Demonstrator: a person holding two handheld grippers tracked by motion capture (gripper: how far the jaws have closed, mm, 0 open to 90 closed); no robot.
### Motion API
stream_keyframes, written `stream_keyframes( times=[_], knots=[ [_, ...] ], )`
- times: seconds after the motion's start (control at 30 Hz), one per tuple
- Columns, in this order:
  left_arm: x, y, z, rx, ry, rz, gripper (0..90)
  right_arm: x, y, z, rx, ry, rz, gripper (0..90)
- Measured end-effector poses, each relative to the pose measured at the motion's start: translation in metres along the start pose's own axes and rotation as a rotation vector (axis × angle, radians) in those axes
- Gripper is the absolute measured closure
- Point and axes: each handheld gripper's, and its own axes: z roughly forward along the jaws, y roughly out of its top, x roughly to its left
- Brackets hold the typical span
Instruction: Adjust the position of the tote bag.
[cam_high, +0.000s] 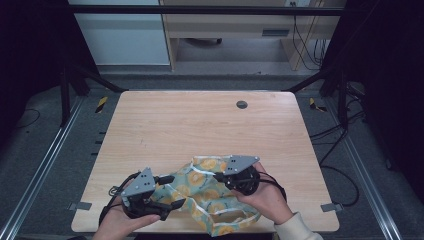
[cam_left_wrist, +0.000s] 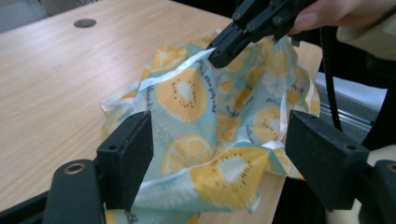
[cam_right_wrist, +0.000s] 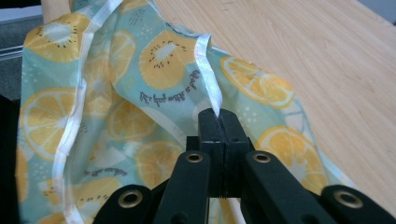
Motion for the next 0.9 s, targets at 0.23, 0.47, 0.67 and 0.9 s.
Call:
stream_keyframes(
  times=[0.23, 0.47, 0.67, 0.9],
  knots=[
    [-0.001, 0.012, -0.014, -0.034, 0.043, 0.024, 24.1, -0.002, 0.003, -0.005, -0.029, 0.019, 0.017, 90.0],
    [0.004, 0.018, -0.017, -0.047, 0.071, 0.023, 25.9, -0.006, 0.008, -0.004, -0.029, 0.012, 0.018, 90.0],
    [-0.006, 0.032, 0.000, -0.033, 0.045, 0.075, 26.5, -0.011, 0.017, -0.002, -0.046, 0.037, 0.039, 90.0],
    [-0.018, 0.030, 0.037, 0.035, -0.025, 0.128, 31.0, -0.012, 0.018, 0.002, -0.061, 0.047, 0.041, 89.9]
  ],
)
